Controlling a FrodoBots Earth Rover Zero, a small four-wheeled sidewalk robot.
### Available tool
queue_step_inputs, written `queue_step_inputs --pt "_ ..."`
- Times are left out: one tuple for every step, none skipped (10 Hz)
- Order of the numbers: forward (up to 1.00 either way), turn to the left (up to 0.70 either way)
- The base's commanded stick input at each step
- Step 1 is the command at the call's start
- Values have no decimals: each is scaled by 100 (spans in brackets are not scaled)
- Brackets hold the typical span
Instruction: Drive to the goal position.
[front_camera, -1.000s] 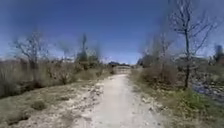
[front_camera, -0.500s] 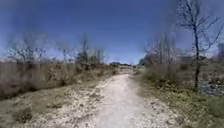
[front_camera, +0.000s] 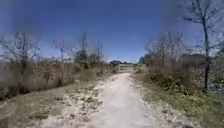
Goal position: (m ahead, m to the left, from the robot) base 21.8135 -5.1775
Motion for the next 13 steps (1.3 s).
queue_step_inputs --pt "70 -35" --pt "70 -24" --pt "70 -6" --pt "70 0" --pt "70 0" --pt "70 0" --pt "70 0" --pt "70 0" --pt "70 0" --pt "70 0" --pt "70 0" --pt "70 0" --pt "70 0"
